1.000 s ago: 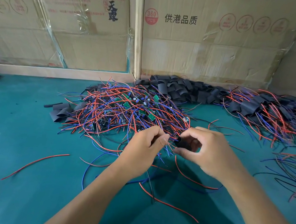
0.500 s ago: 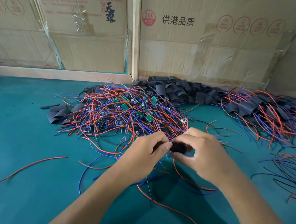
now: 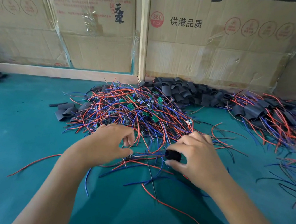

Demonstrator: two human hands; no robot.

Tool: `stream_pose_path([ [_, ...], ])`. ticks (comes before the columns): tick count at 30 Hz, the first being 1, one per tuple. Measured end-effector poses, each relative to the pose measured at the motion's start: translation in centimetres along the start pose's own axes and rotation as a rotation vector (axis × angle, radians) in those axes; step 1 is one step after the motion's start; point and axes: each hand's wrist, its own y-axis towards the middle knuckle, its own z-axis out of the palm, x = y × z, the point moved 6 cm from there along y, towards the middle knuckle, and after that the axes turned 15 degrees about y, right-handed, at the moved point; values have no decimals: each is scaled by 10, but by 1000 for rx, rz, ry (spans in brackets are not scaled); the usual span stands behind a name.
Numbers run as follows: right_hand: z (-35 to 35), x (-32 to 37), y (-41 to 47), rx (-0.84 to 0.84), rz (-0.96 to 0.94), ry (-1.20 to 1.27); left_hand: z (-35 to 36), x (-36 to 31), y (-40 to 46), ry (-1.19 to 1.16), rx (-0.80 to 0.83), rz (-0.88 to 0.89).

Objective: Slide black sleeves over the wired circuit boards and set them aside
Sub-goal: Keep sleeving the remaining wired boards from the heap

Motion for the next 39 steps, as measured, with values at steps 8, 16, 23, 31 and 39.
stream_pose_path([
  [8,5,3,-1,-3,43,30,22,5,3,202,112,-27],
  [16,1,2,0,-19,16,-10,2,-18,4,3,-100,100],
  [23,-1,10,-5,-130,-66,181,0,-50,5,-411,-144,126],
  [31,-6,7,-4,-152,-138,332,-3,-50,7,-555,-174,126],
  [39,-7,8,-5,-208,-152,344,2,-54,11,-688,-199,138],
])
